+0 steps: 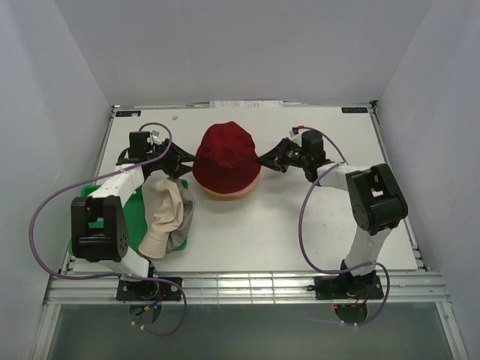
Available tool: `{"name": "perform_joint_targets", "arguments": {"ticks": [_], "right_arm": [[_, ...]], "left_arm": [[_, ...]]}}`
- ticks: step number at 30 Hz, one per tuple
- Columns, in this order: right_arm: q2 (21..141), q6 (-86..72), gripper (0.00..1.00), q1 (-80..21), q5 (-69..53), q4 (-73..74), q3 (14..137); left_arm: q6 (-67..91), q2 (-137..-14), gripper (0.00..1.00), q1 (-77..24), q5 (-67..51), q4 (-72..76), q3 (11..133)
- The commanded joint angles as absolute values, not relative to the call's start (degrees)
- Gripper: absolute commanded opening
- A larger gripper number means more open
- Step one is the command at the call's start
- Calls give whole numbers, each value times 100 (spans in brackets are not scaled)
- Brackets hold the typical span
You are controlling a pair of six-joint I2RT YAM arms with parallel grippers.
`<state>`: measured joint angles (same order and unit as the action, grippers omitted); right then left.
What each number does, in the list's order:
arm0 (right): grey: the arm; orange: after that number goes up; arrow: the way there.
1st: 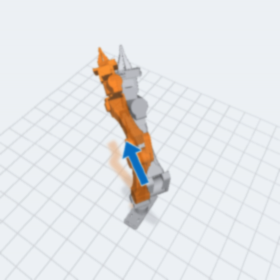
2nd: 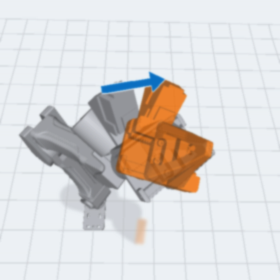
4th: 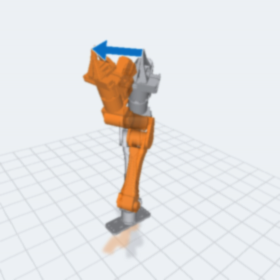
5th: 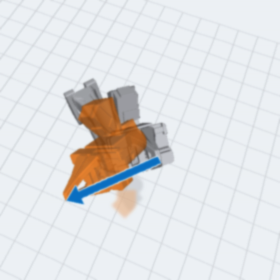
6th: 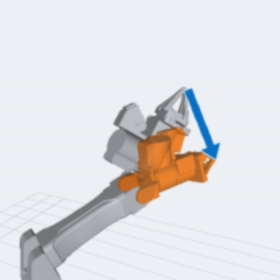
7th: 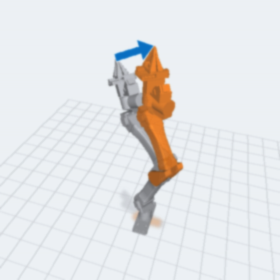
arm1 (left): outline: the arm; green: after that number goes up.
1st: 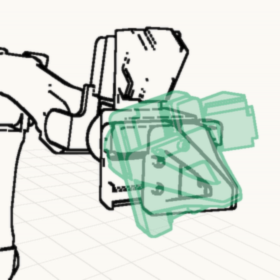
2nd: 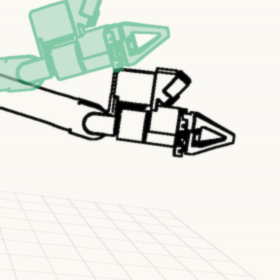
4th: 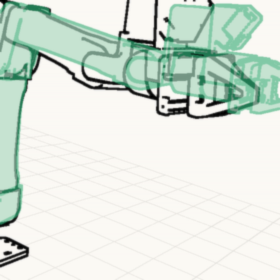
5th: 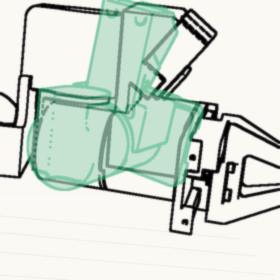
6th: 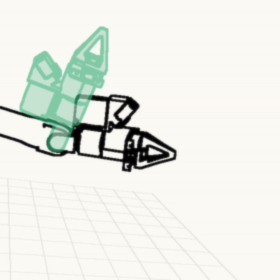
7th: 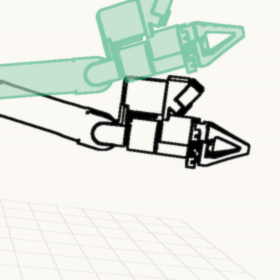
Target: Stack the hats
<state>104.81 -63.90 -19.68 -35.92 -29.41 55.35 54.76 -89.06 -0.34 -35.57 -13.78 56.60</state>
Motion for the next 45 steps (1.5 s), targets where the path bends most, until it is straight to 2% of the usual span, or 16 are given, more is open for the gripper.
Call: {"name": "perform_joint_targets", "arguments": {"ticks": [1,2,4,6,10,25,45], "right_arm": [[10345,-6302,8,-2039,-3542,-2988,5440],[10345,-6302,8,-2039,-3542,-2988,5440],[10354,-6310,8,-2048,-3533,-2979,5432],[10362,-6293,8,-2048,-3525,-2980,5440],[10389,-6267,8,-2048,-3524,-2953,5467],[10705,-5854,8,-2021,-3454,-2400,5441],[10776,-5229,8,-1986,-3322,-1731,5590]], "left_arm": [[5572,-8648,54,-9,-3788,-1090,5599],[5581,-8666,51,-9,-3805,-1055,5599],[5616,-8684,38,-9,-3814,-993,5590],[5634,-8710,20,-9,-3823,-967,5590],[5572,-8798,1,-9,-3788,-975,5607],[5010,-9456,0,184,-3199,-1582,5871],[4553,-9554,0,167,-2935,-1872,6047]]}}
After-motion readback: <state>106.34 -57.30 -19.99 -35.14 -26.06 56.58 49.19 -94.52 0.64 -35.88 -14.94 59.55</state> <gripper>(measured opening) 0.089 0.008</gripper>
